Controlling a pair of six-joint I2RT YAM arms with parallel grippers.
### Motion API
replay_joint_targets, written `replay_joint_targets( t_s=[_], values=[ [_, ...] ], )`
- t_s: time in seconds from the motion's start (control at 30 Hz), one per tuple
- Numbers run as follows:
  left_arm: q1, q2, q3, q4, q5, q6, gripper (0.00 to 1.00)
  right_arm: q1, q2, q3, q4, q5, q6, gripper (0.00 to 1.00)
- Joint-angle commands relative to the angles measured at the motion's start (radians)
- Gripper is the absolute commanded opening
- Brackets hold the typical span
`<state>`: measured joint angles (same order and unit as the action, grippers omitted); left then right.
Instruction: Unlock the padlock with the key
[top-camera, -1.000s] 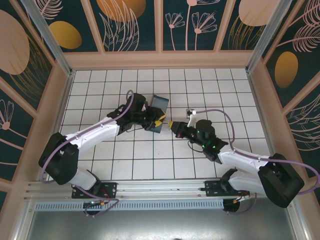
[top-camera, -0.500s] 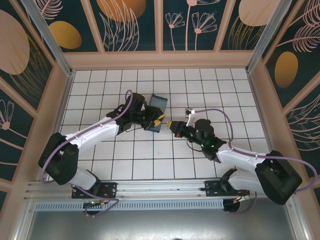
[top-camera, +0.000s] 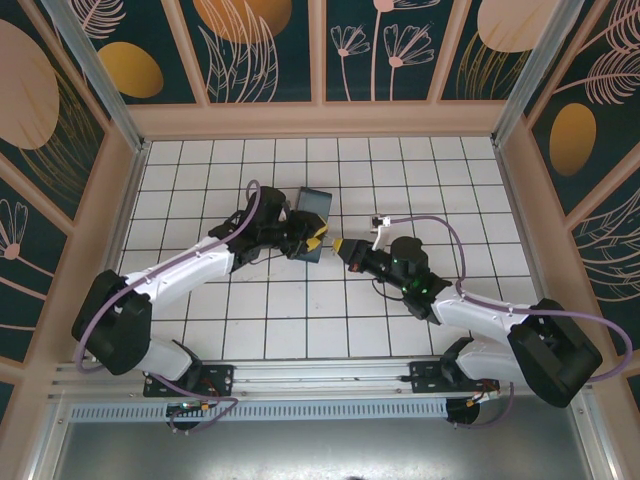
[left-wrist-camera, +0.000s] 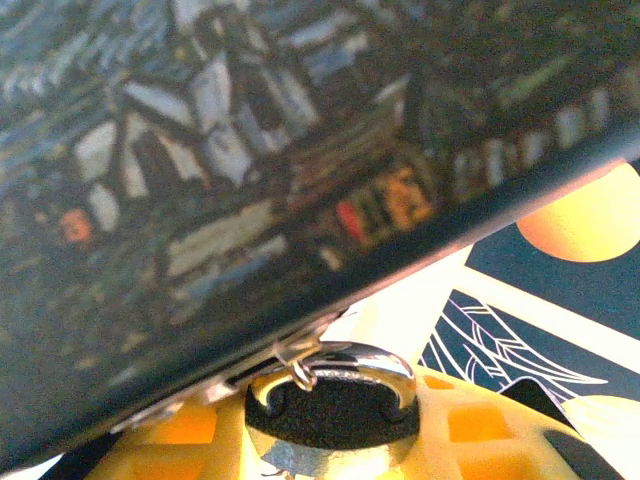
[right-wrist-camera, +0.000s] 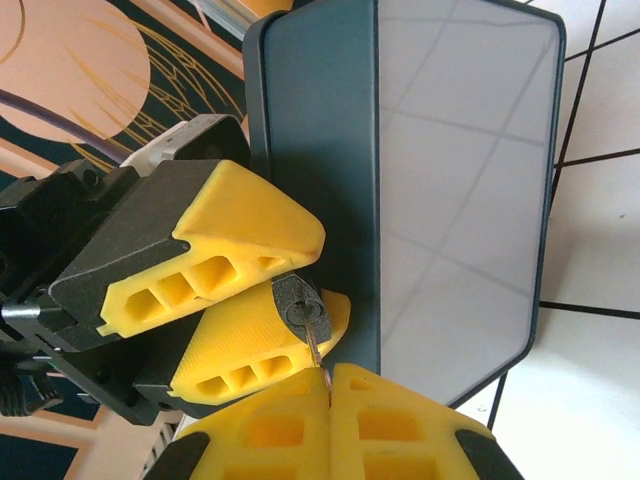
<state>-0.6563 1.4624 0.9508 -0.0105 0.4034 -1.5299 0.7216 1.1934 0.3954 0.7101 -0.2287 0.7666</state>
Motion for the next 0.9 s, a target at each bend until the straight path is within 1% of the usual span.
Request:
replay_joint_targets(
  t_s=[0.0,0.17,0.33,0.63,0.73,0.87],
  values=[
    [-0.005,-0.027,-0.002,0.089,0.028,-0.014,0.21,0.001,0.003,0.011,0.108,-0.030,0.027,0.00],
    [-0.006,-0.023,0.007,0.087,0.037,-0.009,0.21,0.005,0.036,0.027,0.141,-0.047,0.033,0.00],
    [-0.006,-0.031,-0.002,0.085,0.038,-0.017,0.21,0.022,0.046,0.054,0.146,-0.064,0.002,0.00],
    [-0.004,-0.051,-0.022,0.081,0.018,-0.041,0.21,0.052,-0.012,0.006,0.189,-0.020,-0.069,0.00],
    [-0.005,-0.050,-0.024,0.087,0.022,-0.043,0.21,0.060,-0.014,0.018,0.151,0.001,-0.098,0.00],
    [-0.005,-0.050,-0.023,0.085,0.021,-0.044,0.21,0.076,-0.001,0.033,0.148,0.016,-0.117,0.00]
  ],
)
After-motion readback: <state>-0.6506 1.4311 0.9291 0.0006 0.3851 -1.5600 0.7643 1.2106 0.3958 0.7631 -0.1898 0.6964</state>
